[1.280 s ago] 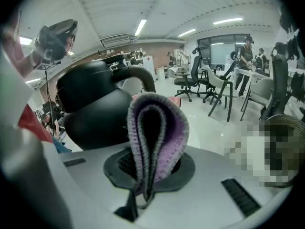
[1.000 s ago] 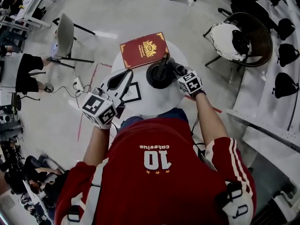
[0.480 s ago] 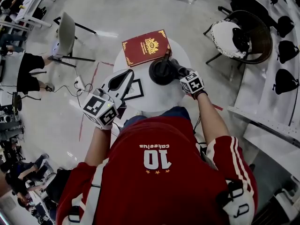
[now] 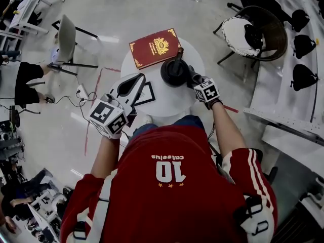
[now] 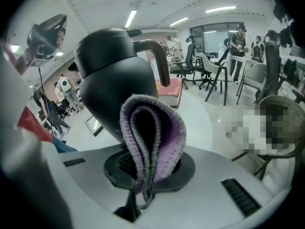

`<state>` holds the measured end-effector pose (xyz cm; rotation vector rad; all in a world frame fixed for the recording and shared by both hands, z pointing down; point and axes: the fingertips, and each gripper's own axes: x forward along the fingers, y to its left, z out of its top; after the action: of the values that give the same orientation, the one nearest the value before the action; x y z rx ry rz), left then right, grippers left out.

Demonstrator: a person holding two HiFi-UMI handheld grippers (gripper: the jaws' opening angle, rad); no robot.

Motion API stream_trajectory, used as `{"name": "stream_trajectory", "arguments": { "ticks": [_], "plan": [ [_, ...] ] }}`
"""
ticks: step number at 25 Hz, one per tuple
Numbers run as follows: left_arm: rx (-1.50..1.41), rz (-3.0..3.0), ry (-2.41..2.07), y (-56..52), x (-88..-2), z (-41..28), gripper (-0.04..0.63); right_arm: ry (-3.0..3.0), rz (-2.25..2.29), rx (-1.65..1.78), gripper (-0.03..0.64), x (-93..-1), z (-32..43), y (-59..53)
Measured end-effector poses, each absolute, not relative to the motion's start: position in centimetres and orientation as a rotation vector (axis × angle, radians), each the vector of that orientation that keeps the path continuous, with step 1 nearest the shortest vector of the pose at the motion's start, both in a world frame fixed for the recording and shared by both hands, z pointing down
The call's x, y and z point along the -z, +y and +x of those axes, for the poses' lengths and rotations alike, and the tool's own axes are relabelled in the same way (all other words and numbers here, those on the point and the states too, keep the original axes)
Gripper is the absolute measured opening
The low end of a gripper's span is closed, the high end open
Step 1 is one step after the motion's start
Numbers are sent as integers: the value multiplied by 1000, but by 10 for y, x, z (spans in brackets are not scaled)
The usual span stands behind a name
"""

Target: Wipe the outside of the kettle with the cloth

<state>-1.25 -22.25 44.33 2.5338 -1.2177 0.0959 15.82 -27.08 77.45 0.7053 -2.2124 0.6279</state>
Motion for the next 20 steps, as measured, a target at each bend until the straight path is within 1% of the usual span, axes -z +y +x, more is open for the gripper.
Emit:
{"name": "stream_trajectory", "arguments": {
  "ticks": [12,20],
  "plan": [
    [-46,2593,-1111,-207,-430,-22,6,-2146,725,-695,43,-772,149,-222],
    [-22,2612,-1080,-190,-427,-43,6,-2111,720,-701,43,-775,130,-192]
  ]
}}
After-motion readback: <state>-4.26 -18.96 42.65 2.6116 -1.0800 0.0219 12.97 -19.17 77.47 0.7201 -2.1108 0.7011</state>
